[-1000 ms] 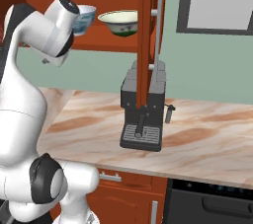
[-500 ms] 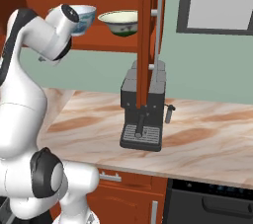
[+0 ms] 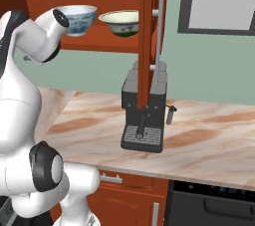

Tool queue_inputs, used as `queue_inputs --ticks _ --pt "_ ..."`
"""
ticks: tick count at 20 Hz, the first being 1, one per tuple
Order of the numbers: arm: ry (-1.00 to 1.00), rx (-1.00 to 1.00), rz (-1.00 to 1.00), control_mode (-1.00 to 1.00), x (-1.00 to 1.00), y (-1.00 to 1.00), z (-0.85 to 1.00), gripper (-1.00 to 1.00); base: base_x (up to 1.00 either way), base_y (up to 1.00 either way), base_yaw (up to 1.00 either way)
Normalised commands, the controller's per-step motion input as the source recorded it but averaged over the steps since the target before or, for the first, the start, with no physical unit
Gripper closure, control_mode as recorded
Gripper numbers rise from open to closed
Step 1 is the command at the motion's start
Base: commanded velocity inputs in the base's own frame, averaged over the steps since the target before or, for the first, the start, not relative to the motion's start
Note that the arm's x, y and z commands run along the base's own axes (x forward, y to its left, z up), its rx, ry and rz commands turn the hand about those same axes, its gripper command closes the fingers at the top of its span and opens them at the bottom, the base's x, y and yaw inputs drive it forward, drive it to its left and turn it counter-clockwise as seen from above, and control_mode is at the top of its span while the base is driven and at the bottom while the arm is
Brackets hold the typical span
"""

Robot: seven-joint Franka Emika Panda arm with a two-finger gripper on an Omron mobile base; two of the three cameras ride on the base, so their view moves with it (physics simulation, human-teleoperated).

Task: Move the bowls from the cabinet to the plates on the dining table.

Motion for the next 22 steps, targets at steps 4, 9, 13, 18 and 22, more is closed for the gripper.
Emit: queue_inputs --ticks 4,9,13,18,22 --pt "-0.07 0.1 0.17 -1.0 -0.29 0.55 0.05 -1.0 0.0 0.0 0.0" --pt "-0.06 0.05 0.22 -1.0 -0.31 0.68 0.03 -1.0 0.0 0.0 0.0" --pt "-0.06 0.0 0.19 -1.0 -0.15 0.76 0.0 -1.0 0.0 0.0 0.0" --pt "-0.09 0.0 0.16 -1.0 -0.23 0.37 0.0 -1.0 0.0 0.0 0.0" --pt "-0.13 -0.03 0.14 -1.0 -0.39 -0.13 0.0 -1.0 0.0 0.0 0.0"
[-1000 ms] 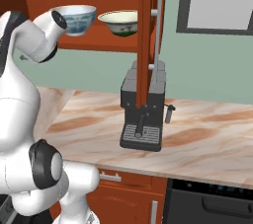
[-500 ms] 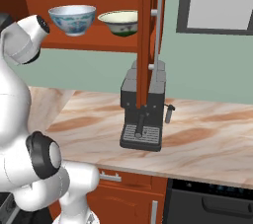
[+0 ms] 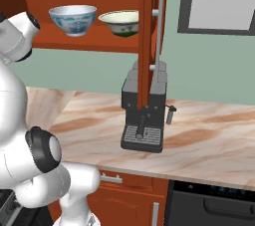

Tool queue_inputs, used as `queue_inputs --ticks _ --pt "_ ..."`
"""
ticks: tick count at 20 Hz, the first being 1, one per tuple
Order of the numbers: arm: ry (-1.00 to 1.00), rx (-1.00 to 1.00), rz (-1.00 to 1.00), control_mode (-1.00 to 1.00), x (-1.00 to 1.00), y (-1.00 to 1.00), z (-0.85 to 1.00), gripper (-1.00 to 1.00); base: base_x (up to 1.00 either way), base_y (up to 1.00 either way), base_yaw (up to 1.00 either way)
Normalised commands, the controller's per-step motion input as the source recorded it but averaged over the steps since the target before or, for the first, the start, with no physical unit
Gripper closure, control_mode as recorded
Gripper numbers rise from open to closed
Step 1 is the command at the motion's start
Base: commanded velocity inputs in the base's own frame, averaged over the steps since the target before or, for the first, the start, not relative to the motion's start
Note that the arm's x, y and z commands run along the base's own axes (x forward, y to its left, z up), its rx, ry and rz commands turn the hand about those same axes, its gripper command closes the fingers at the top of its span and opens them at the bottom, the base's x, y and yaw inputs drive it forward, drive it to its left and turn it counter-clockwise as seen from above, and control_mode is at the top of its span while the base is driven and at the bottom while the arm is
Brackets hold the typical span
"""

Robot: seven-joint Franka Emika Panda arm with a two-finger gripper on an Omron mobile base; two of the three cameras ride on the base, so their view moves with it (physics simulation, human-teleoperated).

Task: Move the bowls from the cabinet to the plates on the dining table.

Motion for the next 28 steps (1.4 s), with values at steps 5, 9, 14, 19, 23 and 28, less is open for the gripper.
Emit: queue_inputs --ticks 5,9,14,19,23,28 --pt "-0.17 -0.12 0.12 -1.0 -0.51 -0.52 0.0 -1.0 0.0 0.0 0.0" --pt "-0.16 -0.26 0.1 -1.0 -0.48 -0.67 0.0 -1.0 0.0 0.0 0.0" --pt "-0.18 -0.38 0.03 -1.0 -0.34 -0.57 0.0 -1.0 0.0 0.0 0.0" --pt "-0.25 -0.4 0.0 -1.0 -0.27 -0.51 0.0 -1.0 0.0 0.0 0.0" --pt "-0.26 -0.38 0.0 -1.0 -0.07 -0.54 0.0 -1.0 0.0 0.0 0.0" --pt "-0.23 -0.42 0.0 -1.0 0.0 -0.52 0.03 -1.0 0.0 0.0 0.0"
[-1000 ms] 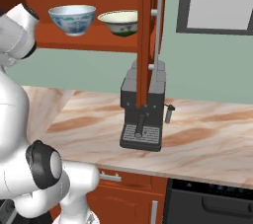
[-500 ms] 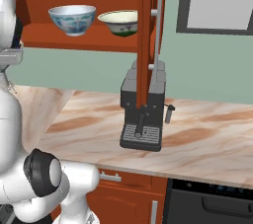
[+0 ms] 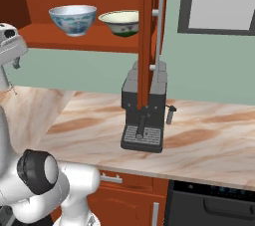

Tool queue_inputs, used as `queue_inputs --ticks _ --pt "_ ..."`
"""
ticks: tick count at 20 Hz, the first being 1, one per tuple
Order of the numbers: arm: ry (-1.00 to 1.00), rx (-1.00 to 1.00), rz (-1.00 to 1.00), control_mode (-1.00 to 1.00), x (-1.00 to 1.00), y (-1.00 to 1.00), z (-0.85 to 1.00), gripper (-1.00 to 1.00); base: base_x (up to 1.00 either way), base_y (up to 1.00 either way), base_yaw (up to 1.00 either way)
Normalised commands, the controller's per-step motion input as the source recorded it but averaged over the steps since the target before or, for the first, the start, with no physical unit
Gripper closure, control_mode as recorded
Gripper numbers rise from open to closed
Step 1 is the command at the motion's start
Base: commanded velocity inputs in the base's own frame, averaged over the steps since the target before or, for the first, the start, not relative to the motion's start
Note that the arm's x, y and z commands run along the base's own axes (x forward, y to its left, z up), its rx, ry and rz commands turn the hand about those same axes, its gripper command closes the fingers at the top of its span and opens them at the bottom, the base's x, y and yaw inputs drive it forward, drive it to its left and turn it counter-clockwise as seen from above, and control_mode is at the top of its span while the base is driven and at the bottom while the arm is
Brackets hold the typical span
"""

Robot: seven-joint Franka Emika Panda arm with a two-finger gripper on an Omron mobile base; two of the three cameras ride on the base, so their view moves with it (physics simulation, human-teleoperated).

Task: Move the bowls from the cabinet to the plates on the dining table.

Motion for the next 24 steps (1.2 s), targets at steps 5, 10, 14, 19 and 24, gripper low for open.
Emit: queue_inputs --ticks 5,10,14,19,24 --pt "-0.25 -0.41 0.0 -1.0 0.0 -0.48 0.03 -1.0 0.0 0.0 0.0" --pt "-0.33 -0.19 0.0 -1.0 0.0 -0.55 -0.06 -1.0 0.0 0.0 0.0" --pt "-0.4 0.0 0.02 -1.0 0.0 -0.63 -0.05 -1.0 0.0 0.0 0.0" --pt "-0.35 -0.01 0.03 -1.0 0.0 -0.42 0.0 -1.0 0.0 0.0 0.0" --pt "-0.23 -0.02 0.02 -1.0 0.29 -0.18 0.01 -1.0 0.0 0.0 0.0"
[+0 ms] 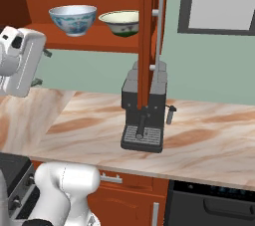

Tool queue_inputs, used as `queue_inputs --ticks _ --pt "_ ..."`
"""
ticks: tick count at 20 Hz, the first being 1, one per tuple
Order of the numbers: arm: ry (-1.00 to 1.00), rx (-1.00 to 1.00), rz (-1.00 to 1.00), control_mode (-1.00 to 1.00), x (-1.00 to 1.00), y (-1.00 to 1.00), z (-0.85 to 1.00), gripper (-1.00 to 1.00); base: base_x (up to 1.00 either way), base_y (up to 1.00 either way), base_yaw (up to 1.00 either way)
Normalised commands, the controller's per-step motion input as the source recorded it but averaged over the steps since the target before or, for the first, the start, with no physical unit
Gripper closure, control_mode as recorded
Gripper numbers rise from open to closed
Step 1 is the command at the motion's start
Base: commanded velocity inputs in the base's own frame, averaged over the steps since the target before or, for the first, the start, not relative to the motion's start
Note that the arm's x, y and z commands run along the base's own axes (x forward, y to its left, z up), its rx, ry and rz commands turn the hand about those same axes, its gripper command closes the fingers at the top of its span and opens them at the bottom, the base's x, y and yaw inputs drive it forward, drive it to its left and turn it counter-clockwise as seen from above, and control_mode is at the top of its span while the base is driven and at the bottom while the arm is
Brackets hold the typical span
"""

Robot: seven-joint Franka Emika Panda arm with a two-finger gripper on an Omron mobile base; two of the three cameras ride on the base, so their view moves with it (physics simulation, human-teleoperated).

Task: Move the bowls from the cabinet to the plates on the dining table.

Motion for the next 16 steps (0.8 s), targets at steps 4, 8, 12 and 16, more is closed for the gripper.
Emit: queue_inputs --ticks 4,8,12,16 --pt "-0.13 0.0 0.0 -1.0 0.57 -0.01 0.17 -1.0 0.0 0.0 0.0" --pt "-0.07 0.0 0.0 -1.0 0.62 0.0 0.32 -1.0 0.0 0.0 0.0" --pt "-0.02 0.0 0.0 -1.0 0.62 0.06 0.4 -1.0 0.0 0.0 0.0" --pt "0.0 0.06 0.0 -1.0 0.64 0.25 0.28 -1.0 0.0 0.0 0.0"
